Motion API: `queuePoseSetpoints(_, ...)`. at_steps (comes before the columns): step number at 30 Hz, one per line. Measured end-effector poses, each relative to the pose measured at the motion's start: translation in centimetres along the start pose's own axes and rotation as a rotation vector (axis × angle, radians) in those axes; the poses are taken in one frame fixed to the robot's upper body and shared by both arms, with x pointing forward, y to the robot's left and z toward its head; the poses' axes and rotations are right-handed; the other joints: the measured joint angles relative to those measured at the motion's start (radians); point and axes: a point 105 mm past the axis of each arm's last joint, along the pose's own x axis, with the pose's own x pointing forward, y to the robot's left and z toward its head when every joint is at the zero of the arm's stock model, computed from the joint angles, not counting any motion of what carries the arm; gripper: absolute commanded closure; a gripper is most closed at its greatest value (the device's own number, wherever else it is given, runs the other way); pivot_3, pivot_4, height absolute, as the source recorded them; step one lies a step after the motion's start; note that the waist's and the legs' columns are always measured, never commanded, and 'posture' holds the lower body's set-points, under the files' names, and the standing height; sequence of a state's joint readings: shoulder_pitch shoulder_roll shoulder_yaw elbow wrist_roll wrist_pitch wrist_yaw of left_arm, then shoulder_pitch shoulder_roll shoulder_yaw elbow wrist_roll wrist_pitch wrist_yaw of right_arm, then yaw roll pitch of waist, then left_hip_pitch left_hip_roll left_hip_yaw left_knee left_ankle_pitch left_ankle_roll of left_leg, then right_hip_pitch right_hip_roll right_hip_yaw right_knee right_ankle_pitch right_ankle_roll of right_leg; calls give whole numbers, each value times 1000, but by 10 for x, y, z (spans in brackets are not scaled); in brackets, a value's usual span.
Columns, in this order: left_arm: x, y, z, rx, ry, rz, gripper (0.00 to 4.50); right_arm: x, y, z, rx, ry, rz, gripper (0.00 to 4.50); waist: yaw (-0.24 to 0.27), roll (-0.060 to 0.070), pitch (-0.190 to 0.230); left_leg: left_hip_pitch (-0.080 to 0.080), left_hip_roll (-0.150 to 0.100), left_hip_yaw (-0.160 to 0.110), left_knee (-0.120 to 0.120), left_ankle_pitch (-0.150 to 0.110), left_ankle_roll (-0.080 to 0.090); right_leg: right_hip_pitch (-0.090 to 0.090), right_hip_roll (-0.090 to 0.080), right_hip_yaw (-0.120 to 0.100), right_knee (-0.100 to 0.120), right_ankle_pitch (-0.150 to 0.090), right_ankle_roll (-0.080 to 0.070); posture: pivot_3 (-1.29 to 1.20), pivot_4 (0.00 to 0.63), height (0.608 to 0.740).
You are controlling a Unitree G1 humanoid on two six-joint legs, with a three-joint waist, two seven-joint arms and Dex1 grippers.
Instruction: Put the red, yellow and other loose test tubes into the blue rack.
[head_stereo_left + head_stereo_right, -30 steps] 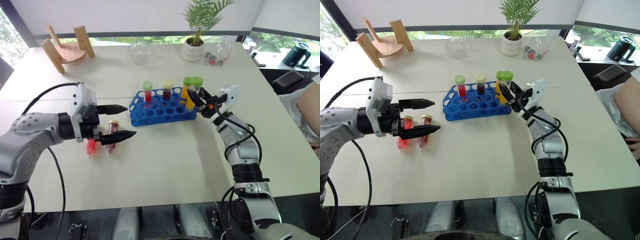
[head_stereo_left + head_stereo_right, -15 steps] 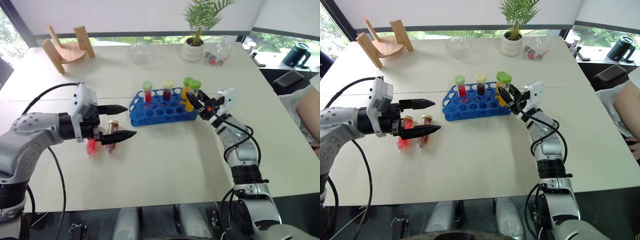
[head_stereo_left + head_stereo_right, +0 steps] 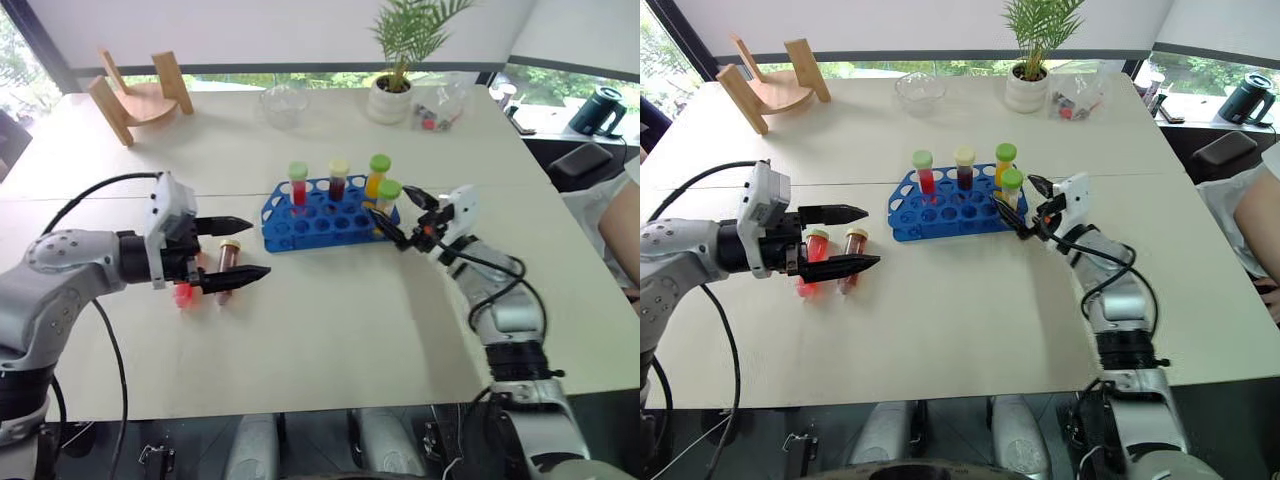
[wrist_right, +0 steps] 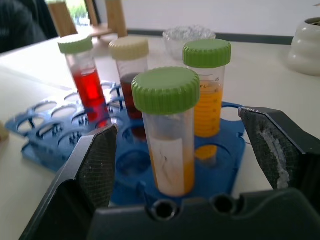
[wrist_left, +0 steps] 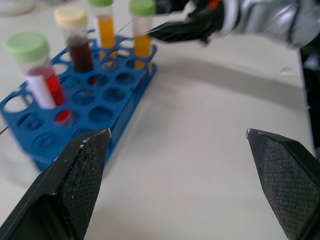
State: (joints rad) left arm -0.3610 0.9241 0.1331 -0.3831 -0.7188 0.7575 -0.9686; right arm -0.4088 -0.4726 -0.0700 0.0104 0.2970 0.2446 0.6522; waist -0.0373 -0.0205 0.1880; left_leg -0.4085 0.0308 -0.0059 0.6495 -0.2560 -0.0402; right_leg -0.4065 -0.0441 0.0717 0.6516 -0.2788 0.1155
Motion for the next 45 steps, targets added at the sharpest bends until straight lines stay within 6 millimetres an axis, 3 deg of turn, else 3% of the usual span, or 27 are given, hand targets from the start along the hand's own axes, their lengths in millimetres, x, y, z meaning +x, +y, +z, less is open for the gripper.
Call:
queuePoseSetpoints(5,6,21,-3,-84,127,103,0,-36,10,28,-132,131,235,75,-3,0,0,0,0,0,1,0,0,1,1,0,0,0,0,0,150,740)
queuePoseSetpoints(8,2,31,-14,-181,298,186,0,-53,26,47,-225,188,428,75,-11,-1,0,1,1,-1,0,0,1,1,3,0,0,0,0,0,150,740)
queuePoseSetpoints(15,4,34,-33,-406,589,286,0,-46,47,92,-263,100,591,75,-6,-1,0,0,1,-2,1,0,1,0,3,0,1,0,0,0,150,740)
queuePoseSetpoints(24,-1,39,-40,-504,631,344,0,-42,54,84,-227,111,627,75,-3,-2,1,-1,0,-2,2,0,0,-1,-1,0,1,0,0,0,150,740)
queuePoseSetpoints(35,9,44,-59,-546,645,524,0,-54,65,92,-168,120,747,75,0,-2,0,-1,0,-3,3,0,0,-1,-1,0,2,0,0,0,150,740)
queuePoseSetpoints(43,20,41,-70,-579,633,591,0,-54,65,93,-165,117,739,75,1,-2,0,-1,-1,-2,4,0,-1,-1,-1,0,3,0,0,0,150,740)
queuePoseSetpoints(45,20,40,-76,-596,641,604,553,-53,64,93,-168,115,731,0,1,-2,0,-1,-1,-2,4,1,-1,-1,-1,0,3,0,0,0,150,740)
